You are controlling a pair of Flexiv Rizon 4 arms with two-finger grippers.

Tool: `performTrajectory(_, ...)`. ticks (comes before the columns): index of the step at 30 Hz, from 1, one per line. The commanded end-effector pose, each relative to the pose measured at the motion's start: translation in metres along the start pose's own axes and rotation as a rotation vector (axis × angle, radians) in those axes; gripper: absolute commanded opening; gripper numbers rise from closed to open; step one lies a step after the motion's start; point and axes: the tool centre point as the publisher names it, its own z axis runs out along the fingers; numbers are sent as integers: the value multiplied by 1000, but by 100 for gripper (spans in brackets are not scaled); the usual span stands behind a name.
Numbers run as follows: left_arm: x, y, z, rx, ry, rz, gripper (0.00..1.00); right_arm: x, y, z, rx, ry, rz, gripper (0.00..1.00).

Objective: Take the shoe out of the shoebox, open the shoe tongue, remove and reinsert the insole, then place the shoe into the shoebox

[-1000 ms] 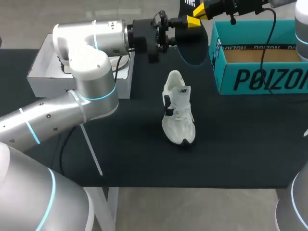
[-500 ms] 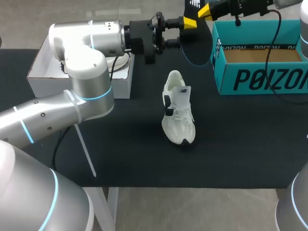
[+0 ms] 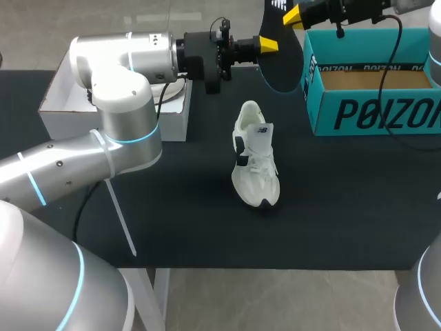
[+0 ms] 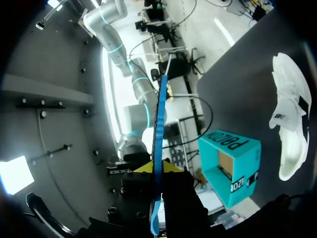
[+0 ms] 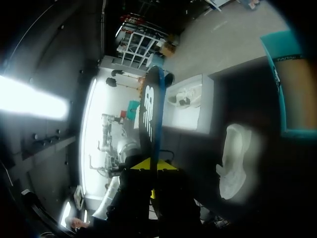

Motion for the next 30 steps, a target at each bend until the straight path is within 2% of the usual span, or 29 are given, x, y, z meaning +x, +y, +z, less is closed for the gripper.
performTrajectory(1,3,1,1,2,-13,-5,0,-3,-1,-8,-49,-18,4,100)
performTrajectory(3,4,2,1,3,-16,-6,0,-4,1,-14,-49,-47,-2,100)
performTrajectory(7,4,2,0,1,-1,-8,0,-10,6,-29,-68,-201,-28,100)
performTrajectory(10,6,3,1,3,5,-13,0,-12,7,-36,10,-381,-127,100)
performTrajectory(11,8,3,2,6,6,-14,0,-12,7,-37,61,-468,-206,100)
performTrajectory(13,10,4,4,11,7,-17,0,-10,9,-38,110,-600,-337,100)
performTrajectory(27,38,25,23,4,47,-68,0,-10,9,-38,110,-600,-337,100)
performTrajectory(28,41,26,24,5,49,-70,0,-9,4,-38,109,-746,-267,100)
performTrajectory(29,43,28,25,3,52,-71,0,-9,-1,-39,99,-827,-206,100)
performTrajectory(30,44,28,25,-4,55,-70,0,-9,-4,-41,105,-859,-109,100)
